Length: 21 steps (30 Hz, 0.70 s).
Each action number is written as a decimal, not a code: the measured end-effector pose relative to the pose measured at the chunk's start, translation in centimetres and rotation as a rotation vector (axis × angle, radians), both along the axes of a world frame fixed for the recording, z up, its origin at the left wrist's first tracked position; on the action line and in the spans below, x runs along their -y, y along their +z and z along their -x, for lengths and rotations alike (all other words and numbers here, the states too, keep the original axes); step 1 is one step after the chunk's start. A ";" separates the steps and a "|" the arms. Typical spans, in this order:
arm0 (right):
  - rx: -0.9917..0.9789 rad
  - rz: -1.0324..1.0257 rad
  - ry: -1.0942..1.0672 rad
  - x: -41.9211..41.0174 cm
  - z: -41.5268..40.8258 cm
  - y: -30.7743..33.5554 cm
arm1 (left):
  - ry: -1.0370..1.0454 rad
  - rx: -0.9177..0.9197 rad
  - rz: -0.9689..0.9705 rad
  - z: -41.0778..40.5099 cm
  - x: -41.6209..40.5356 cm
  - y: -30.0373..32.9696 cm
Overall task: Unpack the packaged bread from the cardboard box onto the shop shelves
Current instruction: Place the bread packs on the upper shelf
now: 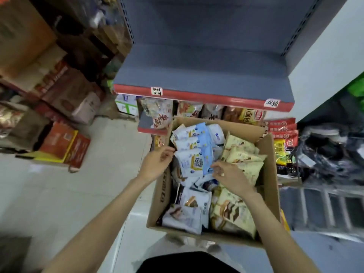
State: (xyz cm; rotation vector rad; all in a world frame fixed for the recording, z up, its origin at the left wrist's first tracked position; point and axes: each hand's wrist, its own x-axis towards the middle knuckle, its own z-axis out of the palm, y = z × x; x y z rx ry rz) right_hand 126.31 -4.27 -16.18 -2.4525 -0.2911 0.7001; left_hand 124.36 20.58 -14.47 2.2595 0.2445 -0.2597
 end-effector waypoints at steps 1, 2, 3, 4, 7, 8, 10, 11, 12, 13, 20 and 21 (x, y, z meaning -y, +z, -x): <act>-0.032 0.024 -0.005 -0.2 0.7 -1.5 | 0.032 0.005 -0.012 1.1 0.0 -2.0; -0.052 0.061 0.009 -0.4 1.4 -3.0 | 0.020 -0.011 -0.027 2.2 0.2 -3.8; -0.066 0.105 0.037 -0.6 2.0 -4.5 | -0.026 -0.051 -0.049 3.3 0.3 -5.6; -0.074 0.145 0.064 -0.8 2.6 -6.0 | -0.093 -0.107 -0.080 4.2 0.5 -7.2; -0.110 0.258 0.103 -1.0 4.2 -9.7 | -0.235 -0.329 -0.133 6.3 1.0 -10.9; -0.104 0.313 0.142 -1.0 4.5 -10.8 | -0.256 -0.387 -0.139 6.8 1.1 -12.1; -0.067 0.425 0.241 -0.7 4.8 -12.5 | -0.278 -0.473 -0.138 7.4 1.4 -14.0; -0.051 0.455 0.265 -0.6 4.8 -13.3 | -0.289 -0.509 -0.139 7.7 1.5 -14.9; -0.040 0.473 0.276 -0.4 4.6 -13.9 | -0.305 -0.526 -0.135 7.9 1.6 -15.7; -0.031 0.485 0.287 -0.2 4.4 -14.6 | -0.332 -0.536 -0.133 8.1 1.7 -16.3; -0.121 0.514 0.409 0.2 3.1 -18.5 | -0.706 -0.588 -0.067 10.3 2.7 -18.3; -0.143 0.516 0.412 0.2 3.1 -18.9 | -0.714 -0.533 -0.079 10.7 2.6 -18.7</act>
